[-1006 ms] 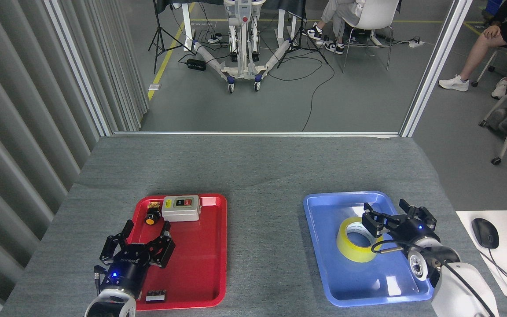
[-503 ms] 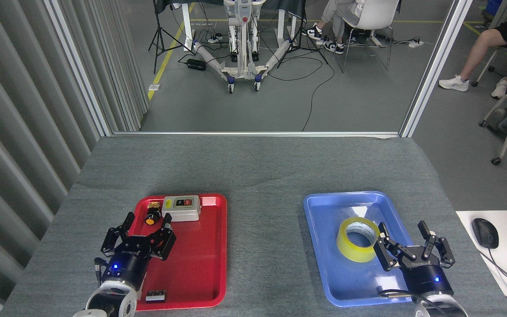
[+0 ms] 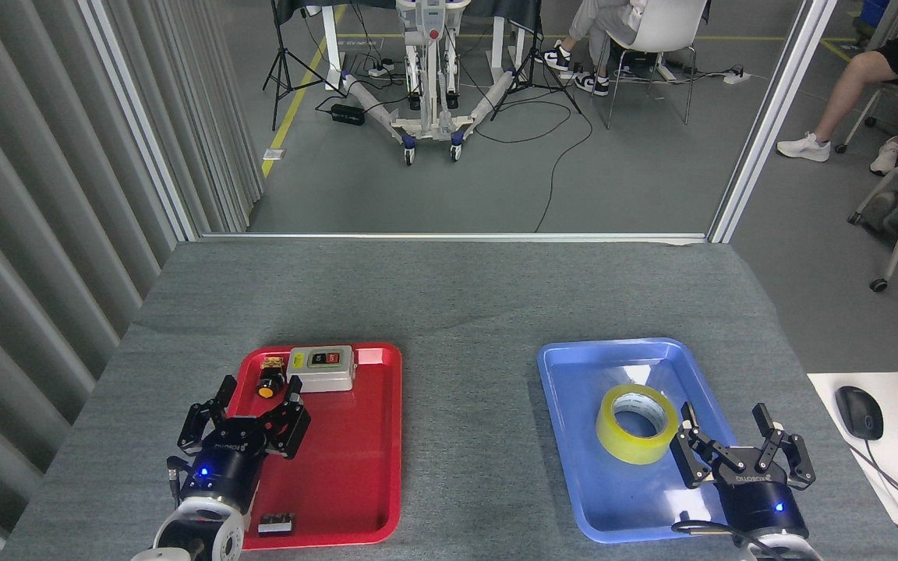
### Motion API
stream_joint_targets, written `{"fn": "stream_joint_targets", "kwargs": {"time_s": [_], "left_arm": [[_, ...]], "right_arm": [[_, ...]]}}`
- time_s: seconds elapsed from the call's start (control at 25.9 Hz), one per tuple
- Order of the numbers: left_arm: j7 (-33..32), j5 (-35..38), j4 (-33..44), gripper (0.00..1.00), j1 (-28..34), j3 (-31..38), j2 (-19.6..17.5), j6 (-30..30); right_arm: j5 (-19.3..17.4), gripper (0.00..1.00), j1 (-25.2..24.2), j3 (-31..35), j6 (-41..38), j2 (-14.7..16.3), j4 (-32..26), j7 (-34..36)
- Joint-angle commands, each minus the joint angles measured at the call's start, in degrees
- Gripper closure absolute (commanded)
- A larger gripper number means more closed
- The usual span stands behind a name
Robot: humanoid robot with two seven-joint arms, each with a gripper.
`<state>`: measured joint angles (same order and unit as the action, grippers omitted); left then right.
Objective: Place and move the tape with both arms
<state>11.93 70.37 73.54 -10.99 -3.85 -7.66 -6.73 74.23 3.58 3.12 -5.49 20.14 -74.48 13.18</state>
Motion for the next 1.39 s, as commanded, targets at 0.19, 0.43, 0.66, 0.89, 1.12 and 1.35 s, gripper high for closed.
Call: {"fn": "stream_joint_targets", "kwargs": {"time_s": [0.19,0.43,0.66,0.89,1.12,1.35], "left_arm": [[0.2,-0.1,0.2,0.0,2.0,0.3,0.1,0.2],[0.2,-0.1,2.9,0.0,4.7,0.3,0.4,1.6],[0.4,-0.1,2.9,0.0,4.8,0.3,0.2,1.8],[0.6,-0.4,3.2,0.0,5.3,3.6,0.4,2.1],[-0.6,0.5,18.0,0.0,11.2,4.2,0.7,4.1],[-6.1,0.9,24.5,0.0,18.9,1.0,1.9,4.3]], "right_arm": [[-0.7,0.0,-0.5,0.0,0.1,0.1,0.0,-0.3],[-0.6,0.0,-0.3,0.0,0.1,0.3,0.0,-0.3],[-0.5,0.0,-0.4,0.0,0.0,0.6,0.0,-0.3],[-0.5,0.0,-0.4,0.0,0.0,0.5,0.0,-0.3],[-0.5,0.0,-0.4,0.0,0.0,0.5,0.0,-0.3],[-0.5,0.0,-0.5,0.0,0.0,0.5,0.0,-0.3]]}}
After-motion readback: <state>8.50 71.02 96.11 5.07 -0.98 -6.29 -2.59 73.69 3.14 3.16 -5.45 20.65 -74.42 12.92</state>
